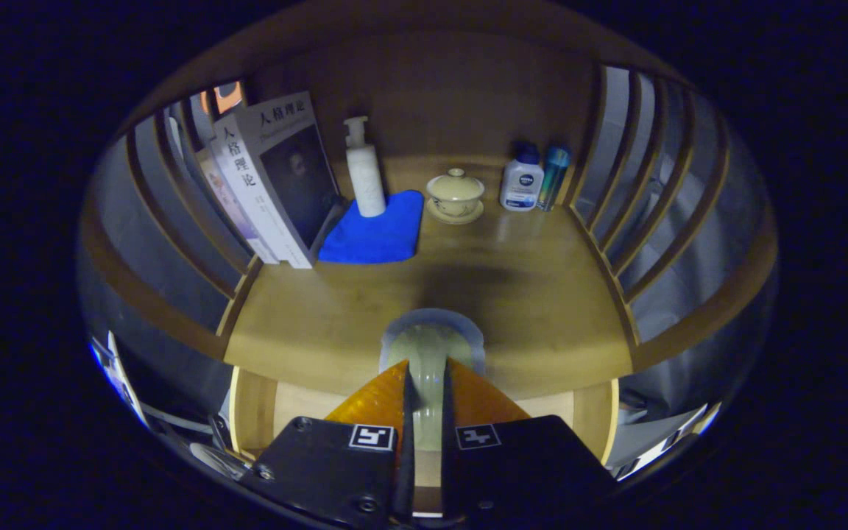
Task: Pull open the drawer, take out the items inside it, and place them on the countertop above the cabinet.
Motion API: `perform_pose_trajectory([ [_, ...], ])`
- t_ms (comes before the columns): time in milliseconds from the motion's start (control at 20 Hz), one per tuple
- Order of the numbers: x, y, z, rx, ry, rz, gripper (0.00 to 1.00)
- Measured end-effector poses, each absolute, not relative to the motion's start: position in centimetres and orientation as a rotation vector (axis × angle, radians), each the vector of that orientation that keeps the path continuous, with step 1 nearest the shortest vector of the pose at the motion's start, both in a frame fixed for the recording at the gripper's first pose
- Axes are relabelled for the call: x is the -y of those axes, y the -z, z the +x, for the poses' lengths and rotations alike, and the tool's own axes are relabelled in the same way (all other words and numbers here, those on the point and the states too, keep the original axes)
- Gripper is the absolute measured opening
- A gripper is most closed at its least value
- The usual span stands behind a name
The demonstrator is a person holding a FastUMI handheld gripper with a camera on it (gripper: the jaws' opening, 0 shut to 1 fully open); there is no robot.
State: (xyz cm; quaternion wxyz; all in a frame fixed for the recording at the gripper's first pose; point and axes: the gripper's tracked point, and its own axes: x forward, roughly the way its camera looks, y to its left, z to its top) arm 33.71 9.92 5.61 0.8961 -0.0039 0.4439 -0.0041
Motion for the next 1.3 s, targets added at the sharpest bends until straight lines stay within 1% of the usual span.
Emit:
perform_pose_trajectory([
  [150,-9.6,-4.7,36.3,-0.923,0.033,0.01,0.17],
  [400,-9.1,-2.6,38.6,-0.949,0.052,0.027,0.17],
  [550,-8.7,-1.5,38.6,-0.969,0.061,0.04,0.18],
  [700,-8.7,-1.4,39.0,-0.951,0.052,0.03,0.19],
  [750,-8.6,-1.4,38.9,-0.945,0.05,0.024,0.2],
  [950,-9.4,-1.5,39.0,-0.919,0.013,0.05,0.39],
  [1100,-9.3,-2.3,39.0,-0.882,0.019,0.047,0.53],
  [1150,-9.0,-2.6,39.0,-0.866,0.025,0.034,0.51],
  [1300,-9.3,-4.0,38.2,-0.819,0.013,0.009,0.5],
])
